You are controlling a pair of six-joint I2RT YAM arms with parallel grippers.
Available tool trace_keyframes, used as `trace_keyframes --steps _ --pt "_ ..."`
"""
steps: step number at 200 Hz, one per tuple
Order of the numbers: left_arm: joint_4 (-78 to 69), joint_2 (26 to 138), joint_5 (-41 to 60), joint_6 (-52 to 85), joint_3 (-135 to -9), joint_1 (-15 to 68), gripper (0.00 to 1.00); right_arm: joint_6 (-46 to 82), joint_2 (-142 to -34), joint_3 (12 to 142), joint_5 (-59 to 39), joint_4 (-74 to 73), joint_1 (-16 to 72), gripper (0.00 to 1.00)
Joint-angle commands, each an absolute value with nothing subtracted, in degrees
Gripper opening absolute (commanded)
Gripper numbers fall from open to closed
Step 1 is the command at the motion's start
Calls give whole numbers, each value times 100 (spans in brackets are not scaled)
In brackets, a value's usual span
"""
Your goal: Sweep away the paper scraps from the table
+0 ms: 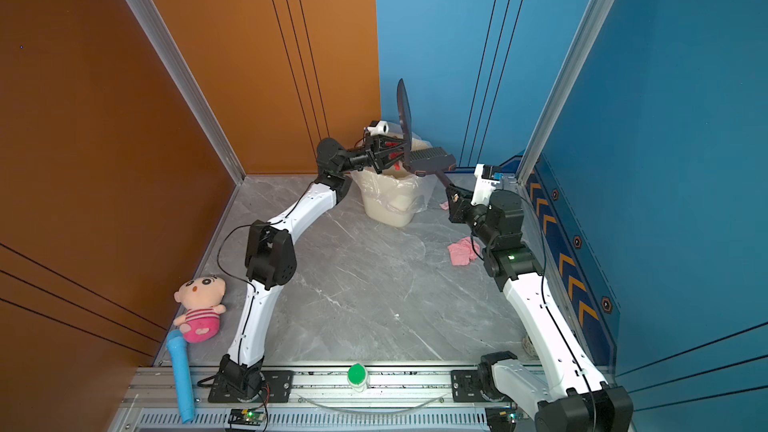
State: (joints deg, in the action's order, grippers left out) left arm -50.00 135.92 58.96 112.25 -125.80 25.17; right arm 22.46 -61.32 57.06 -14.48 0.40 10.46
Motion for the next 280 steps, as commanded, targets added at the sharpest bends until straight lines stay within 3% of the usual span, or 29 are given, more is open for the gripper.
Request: trace_keyframes --steps 1,104,182,222,280 --pt "-5357 13686 5810 11222 -12618 2516 0 1951 -6152 5951 -1170 -61 1259 0" --pt "-5177 13540 6003 10889 -12459 2514 0 1249 -5319 6046 -777 1402 1082 0" --pt "-4503 13306 6335 10082 -12500 2479 0 1732 -4556 6059 1225 2686 712 0" --pt "-4090 13162 6482 9613 -12500 2435 0 1972 -4903 6260 1808 3680 563 0" --pt "-3900 12982 6619 9266 -12298 2320 0 1930 -5507 6290 1428 4428 578 0"
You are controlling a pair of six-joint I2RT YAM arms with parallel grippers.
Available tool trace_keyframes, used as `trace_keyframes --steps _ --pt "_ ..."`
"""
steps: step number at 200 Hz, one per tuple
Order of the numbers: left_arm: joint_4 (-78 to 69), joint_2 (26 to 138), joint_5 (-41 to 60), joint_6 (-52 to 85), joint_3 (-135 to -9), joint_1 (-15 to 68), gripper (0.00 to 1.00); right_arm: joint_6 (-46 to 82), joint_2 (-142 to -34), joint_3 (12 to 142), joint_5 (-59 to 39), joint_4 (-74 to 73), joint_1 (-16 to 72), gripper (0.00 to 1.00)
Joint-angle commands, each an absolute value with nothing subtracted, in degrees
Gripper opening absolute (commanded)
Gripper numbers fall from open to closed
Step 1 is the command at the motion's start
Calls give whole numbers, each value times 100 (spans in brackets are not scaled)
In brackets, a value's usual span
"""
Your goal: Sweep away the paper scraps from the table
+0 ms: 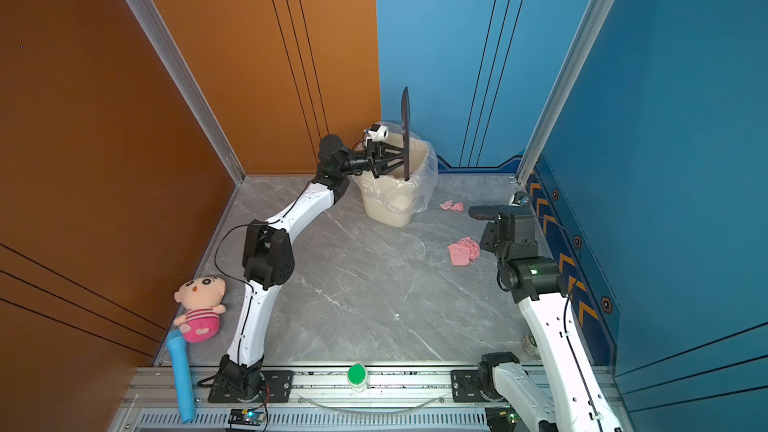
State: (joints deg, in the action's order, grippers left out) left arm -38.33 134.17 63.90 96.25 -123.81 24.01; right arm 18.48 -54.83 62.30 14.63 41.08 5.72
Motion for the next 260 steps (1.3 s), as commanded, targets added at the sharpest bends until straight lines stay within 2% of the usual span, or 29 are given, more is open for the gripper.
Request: trace_keyframes --steps 1,92,109,128,145,176,224,260 --pt "-3892 12973 6618 9261 -12297 2320 0 1932 -5509 6287 1426 4429 579 0" --pt "-2805 12661 6705 8124 -12134 2128 0 1992 -5528 6020 1288 4316 650 0" --pt "-1904 12434 6643 7282 -12045 2061 0 2003 -5529 5990 1274 4282 676 0" --pt "84 12199 6489 5679 -12272 2046 0 2004 -5539 5968 1262 4245 686 0" --pt "1258 12101 6358 4853 -12601 2056 0 2013 -5546 5944 1263 4206 703 0" --pt "2010 11926 6174 4247 -12706 2057 0 2032 -5606 5924 1260 4142 738 0" --pt "3884 11340 4918 2515 -12455 2062 0 2024 -5745 5928 1440 4178 826 0" --pt "4054 10273 3958 2024 -11329 2034 0 1996 -5936 5928 1541 4365 902 0"
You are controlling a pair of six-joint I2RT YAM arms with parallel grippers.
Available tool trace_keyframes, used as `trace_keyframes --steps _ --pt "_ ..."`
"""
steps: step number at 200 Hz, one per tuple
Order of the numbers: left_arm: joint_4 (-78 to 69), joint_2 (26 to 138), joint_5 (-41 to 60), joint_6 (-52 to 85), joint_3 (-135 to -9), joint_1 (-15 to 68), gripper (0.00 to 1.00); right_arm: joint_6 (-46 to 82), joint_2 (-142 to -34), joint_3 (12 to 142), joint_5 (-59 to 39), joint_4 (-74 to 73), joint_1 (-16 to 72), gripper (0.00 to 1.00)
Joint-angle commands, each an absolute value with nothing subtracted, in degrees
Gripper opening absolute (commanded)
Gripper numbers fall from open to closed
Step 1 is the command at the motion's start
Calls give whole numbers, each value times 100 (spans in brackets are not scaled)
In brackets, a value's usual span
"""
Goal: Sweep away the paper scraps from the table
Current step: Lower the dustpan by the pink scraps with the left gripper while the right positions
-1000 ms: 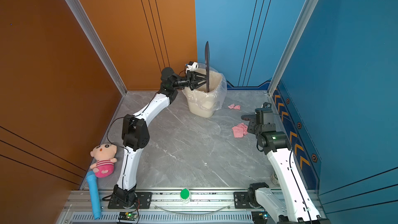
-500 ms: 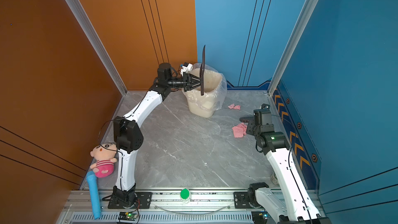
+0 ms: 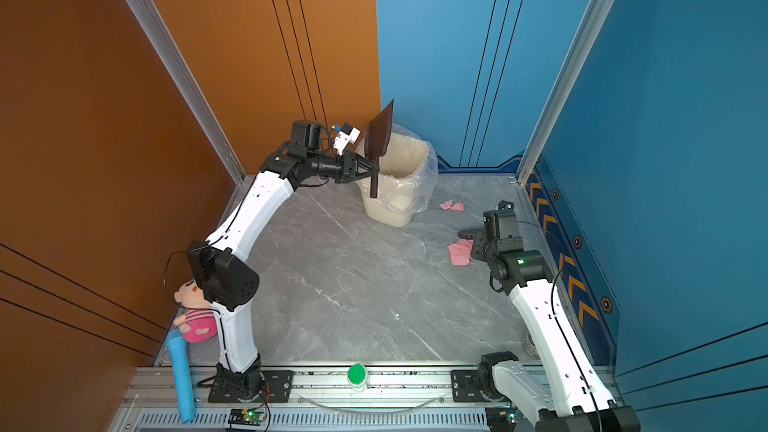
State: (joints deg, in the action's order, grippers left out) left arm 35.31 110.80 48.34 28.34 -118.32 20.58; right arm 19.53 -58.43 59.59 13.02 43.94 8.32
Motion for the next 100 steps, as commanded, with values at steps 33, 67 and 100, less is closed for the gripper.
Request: trace_keyframes --steps 33,67,100 --pt "4617 9449 2925 1619 -10533 2014 0 2030 -6002 5875 1477 4488 1000 0" --pt "4895 8813 2355 1477 -9653 1952 0 2095 -6005 5847 1143 4696 1068 0" --pt "4942 8279 2167 1506 -8745 1915 0 2257 -5950 5744 839 4703 1201 0"
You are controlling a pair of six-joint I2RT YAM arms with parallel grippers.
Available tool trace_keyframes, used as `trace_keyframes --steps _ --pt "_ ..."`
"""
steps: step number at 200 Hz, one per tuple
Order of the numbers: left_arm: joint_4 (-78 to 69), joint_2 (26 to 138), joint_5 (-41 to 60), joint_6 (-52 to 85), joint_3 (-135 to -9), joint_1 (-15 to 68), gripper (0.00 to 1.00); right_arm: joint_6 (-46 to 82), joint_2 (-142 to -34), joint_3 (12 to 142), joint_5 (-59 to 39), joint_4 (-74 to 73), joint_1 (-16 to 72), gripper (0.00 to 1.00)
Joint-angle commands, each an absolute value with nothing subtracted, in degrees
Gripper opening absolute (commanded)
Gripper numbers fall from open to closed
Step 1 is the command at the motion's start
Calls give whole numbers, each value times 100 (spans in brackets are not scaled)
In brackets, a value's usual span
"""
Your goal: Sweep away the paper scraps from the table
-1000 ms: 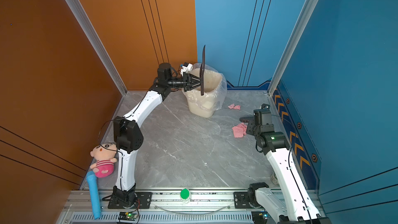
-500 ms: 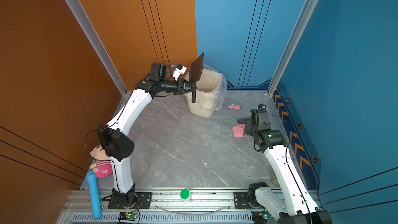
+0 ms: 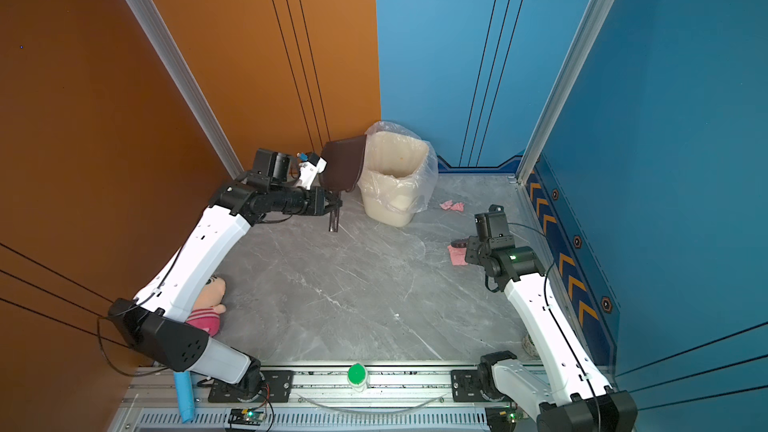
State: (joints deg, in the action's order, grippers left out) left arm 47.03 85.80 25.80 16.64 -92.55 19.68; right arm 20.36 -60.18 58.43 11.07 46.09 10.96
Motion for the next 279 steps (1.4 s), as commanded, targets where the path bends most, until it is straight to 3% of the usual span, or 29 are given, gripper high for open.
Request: trace_keyframes --steps 1,90,156,195,244,279 --pt "4941 8261 2169 1509 -8714 1916 0 2262 -5941 5742 832 4703 1207 0" --pt "5319 7490 1736 1924 -6883 2117 0 2683 -6120 5405 -55 4181 1613 0" --pt "6112 8427 1137 1573 -7269 2780 0 2326 -5919 5537 -920 3786 1335 0" --pt "6424 8996 923 1340 -7694 3067 0 2187 -5716 5749 -194 3547 895 0" --pt "6509 9681 842 1128 -8096 3354 0 2864 -5915 5270 821 1567 180 0" --pt "6548 10092 804 912 -8353 3534 0 2790 -6580 5546 692 1251 86 0"
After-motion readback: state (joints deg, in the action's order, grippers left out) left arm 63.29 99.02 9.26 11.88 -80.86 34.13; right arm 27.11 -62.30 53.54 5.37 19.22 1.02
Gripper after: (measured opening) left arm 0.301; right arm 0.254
